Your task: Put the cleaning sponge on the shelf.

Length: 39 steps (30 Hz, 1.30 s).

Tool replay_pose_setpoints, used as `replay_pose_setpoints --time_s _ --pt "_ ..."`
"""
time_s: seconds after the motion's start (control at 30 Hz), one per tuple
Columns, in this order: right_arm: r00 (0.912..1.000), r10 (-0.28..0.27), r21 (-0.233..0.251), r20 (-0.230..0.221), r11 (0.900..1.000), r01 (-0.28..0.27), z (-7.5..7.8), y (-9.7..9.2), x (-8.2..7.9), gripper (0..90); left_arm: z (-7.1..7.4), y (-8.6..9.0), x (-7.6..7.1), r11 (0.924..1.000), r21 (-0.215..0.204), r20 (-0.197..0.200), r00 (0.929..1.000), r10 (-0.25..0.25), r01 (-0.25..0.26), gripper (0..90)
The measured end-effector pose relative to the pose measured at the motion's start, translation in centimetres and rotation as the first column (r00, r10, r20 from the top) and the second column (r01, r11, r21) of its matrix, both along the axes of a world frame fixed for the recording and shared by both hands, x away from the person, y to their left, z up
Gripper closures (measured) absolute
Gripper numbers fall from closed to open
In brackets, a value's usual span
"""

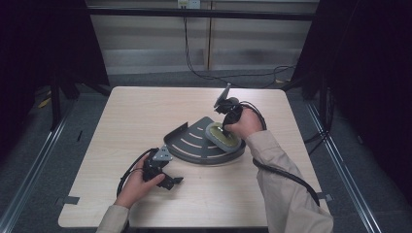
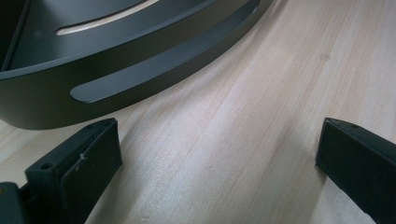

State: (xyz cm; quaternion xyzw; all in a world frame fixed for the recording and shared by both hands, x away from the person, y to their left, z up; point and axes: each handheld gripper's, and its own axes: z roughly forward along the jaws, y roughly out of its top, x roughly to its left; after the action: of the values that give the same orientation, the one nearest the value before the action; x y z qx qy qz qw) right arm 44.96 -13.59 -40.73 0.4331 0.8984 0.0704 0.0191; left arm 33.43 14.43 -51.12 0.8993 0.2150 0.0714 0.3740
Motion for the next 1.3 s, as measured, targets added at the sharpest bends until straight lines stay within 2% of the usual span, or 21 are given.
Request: replay_pose_setpoints --time_s 0.57,1.3 --pt "0.9999 -0.015 0.003 0.002 0.9999 0.015 -0.9 -0.2 0.1 70.8 0.0 0.0 0.0 1.0000 0.000 0.000 1.0000 0.000 0.000 0.0" --pt "0.9997 -0.020 -0.020 -0.014 0.9996 0.020 -2.1 -0.3 -0.2 70.7 0.0 0.0 0.0 1.0000 0.000 -0.001 1.0000 -0.003 0.003 0.0"
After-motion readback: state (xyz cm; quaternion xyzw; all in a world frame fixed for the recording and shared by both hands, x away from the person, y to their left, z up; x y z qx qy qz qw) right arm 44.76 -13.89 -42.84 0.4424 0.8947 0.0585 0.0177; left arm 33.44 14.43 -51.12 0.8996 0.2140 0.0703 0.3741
